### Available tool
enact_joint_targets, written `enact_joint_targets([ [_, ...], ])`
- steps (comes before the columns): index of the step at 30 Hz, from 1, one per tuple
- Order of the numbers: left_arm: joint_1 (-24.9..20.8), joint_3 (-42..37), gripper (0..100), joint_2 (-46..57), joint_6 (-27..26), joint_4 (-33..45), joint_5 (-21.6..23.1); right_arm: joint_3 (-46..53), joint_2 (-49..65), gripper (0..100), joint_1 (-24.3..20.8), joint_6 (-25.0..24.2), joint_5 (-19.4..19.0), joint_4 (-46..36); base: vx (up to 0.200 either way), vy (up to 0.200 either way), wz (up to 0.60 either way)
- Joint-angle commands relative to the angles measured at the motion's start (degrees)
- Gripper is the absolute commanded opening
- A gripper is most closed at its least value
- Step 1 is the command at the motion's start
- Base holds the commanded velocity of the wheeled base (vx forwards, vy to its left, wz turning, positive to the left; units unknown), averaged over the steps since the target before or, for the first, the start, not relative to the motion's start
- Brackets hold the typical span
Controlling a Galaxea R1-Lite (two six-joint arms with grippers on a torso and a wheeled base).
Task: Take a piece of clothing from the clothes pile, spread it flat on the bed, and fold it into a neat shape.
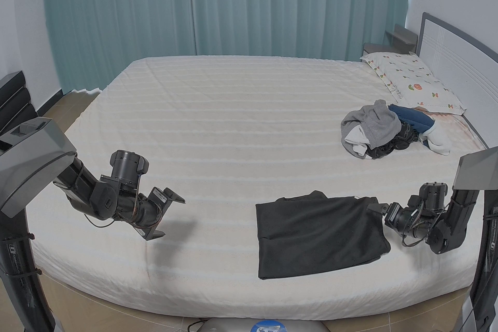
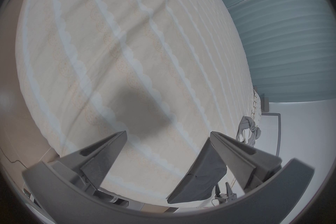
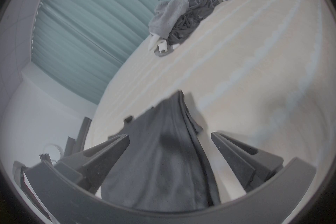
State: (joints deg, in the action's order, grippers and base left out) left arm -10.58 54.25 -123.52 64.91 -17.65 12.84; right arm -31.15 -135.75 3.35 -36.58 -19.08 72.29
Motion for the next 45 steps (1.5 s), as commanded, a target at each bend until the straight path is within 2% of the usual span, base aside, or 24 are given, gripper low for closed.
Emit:
enact_joint_targets([
  [1, -0.05, -0.02, 100, -0.06, 0.04, -0.01, 0.08, 11.9, 4.45, 100, 0.16, 5.29, -0.26, 1.98, 0.0, 0.0, 0.0],
  [10, -0.05, -0.02, 100, -0.06, 0.04, -0.01, 0.0, 16.38, 3.74, 100, 0.43, 5.56, -0.26, 4.09, 0.0, 0.0, 0.0],
  [11, -0.05, -0.02, 100, -0.06, 0.04, -0.01, 0.0, 16.38, 3.65, 0, 0.43, 5.56, -0.26, 4.09, 0.0, 0.0, 0.0],
  [17, -0.05, -0.02, 100, -0.06, 0.04, -0.01, 0.0, 19.37, 2.42, 0, 0.69, 10.48, -0.17, 4.0, 0.0, 0.0, 0.0],
  [31, -0.05, 0.07, 100, -0.06, 0.04, -0.01, 0.0, 20.78, 1.9, 0, 1.39, 11.62, 0.18, 6.55, 0.0, 0.0, 0.0],
  [32, -0.05, 0.07, 100, -0.06, 0.04, -0.01, 0.0, 20.78, 1.9, 100, 1.39, 11.62, 0.09, 6.99, 0.0, 0.0, 0.0],
  [36, -0.05, -0.02, 100, -0.06, 0.04, -0.01, 0.08, 21.65, 3.74, 100, 1.39, 10.39, -0.7, 9.1, 0.0, 0.0, 0.0],
  [40, -0.14, -0.11, 100, 0.29, 0.04, -0.01, 0.0, 21.13, 5.68, 100, 1.75, 6.09, -3.07, 10.41, 0.0, 0.0, 0.0],
  [41, -0.14, -0.99, 100, 0.64, 0.04, -0.54, 0.0, 19.72, 6.56, 100, 2.89, 0.37, -4.92, 11.82, 0.0, 0.0, 0.0],
  [42, -0.14, -1.16, 100, 0.64, 0.04, -1.33, 0.0, 19.11, 6.47, 100, 3.24, -1.74, -5.53, 12.35, 0.0, 0.0, 0.0],
  [43, -0.14, -1.16, 100, 0.64, 0.04, -1.33, 0.0, 19.11, 6.47, 100, 3.24, -1.74, -5.53, 12.35, 0.0, 0.0, 0.0],
  [44, -0.14, -1.69, 100, 0.64, 0.3, -3.44, 0.0, 17.7, 6.12, 100, 4.38, -7.01, -7.03, 13.75, 0.0, 0.0, 0.0],
  [45, -0.14, -1.78, 100, 0.64, 0.3, -3.62, 0.0, 17.61, 6.12, 100, 4.47, -7.27, -7.11, 13.84, 0.0, 0.0, 0.0],
])
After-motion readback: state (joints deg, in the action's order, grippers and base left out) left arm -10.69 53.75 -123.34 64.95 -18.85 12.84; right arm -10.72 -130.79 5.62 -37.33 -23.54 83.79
